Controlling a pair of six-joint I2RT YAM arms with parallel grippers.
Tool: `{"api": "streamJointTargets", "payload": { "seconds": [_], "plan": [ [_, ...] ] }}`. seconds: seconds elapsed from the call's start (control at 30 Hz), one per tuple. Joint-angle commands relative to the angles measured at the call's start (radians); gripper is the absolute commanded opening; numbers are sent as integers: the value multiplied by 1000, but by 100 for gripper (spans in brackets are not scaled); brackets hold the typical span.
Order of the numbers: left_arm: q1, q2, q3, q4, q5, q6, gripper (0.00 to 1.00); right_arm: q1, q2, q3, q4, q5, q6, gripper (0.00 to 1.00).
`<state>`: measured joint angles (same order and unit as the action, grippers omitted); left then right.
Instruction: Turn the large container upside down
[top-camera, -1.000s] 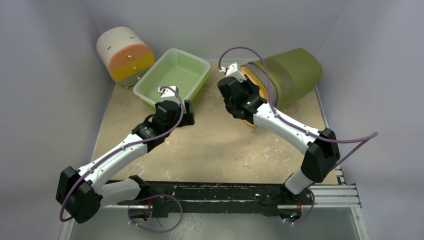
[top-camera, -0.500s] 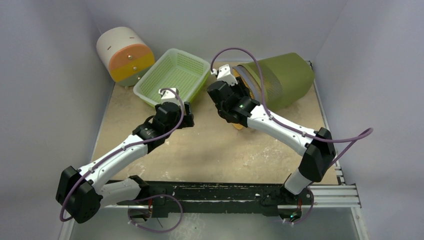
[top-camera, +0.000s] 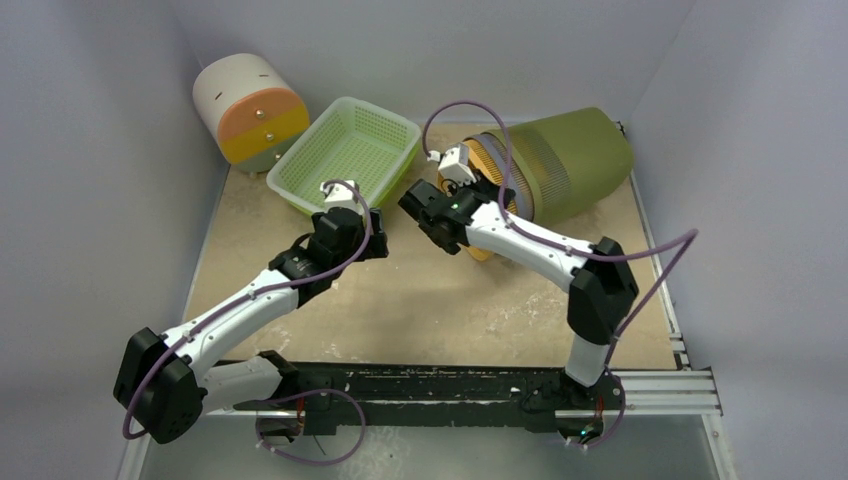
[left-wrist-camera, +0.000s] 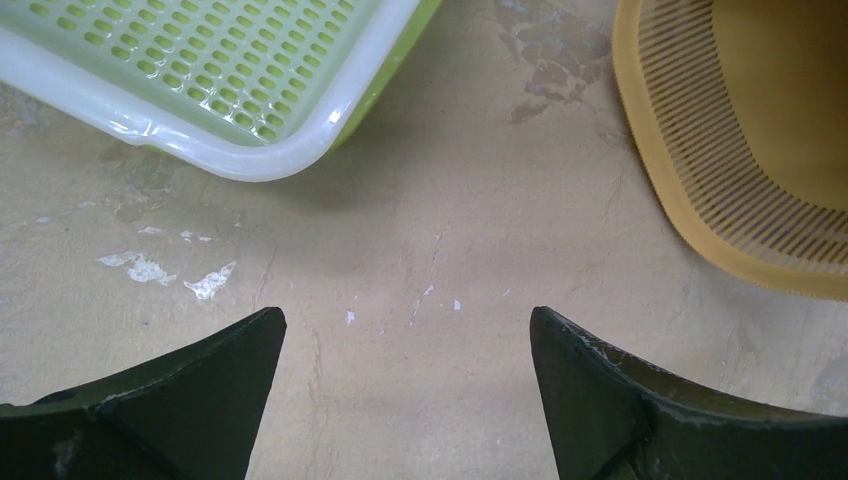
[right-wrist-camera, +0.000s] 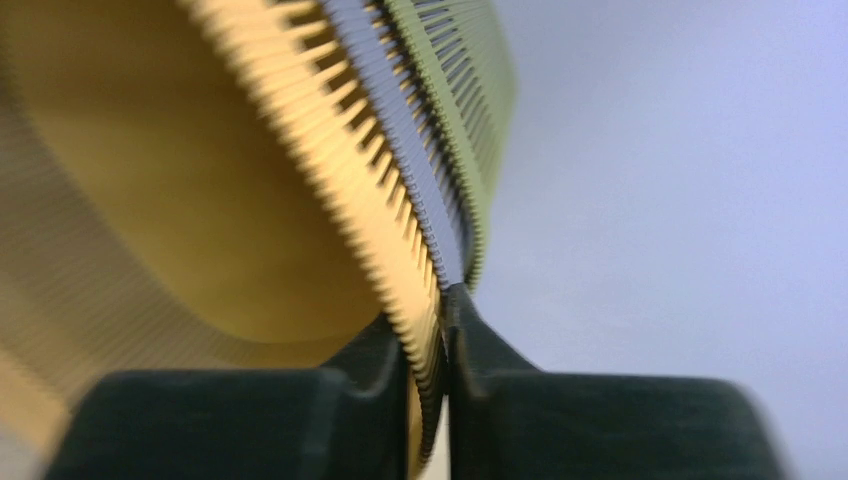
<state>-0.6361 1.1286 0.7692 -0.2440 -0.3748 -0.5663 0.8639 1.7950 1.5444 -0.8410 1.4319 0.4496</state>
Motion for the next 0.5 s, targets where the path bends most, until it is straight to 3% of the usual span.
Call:
{"api": "streamJointTargets", "payload": {
  "seconds": [0.0, 0.2, 0.47],
  "plan": [
    [-3, -7, -6, 48, -24, -15, 89, -29, 104, 71, -311, 106, 402, 0],
    [-3, -40, 4, 12, -59, -9, 89, -11, 77, 227, -307, 66, 376, 0],
    [-3, -62, 13, -2, -60, -8, 89, 110, 106, 491, -302, 57, 185, 0]
  ]
}}
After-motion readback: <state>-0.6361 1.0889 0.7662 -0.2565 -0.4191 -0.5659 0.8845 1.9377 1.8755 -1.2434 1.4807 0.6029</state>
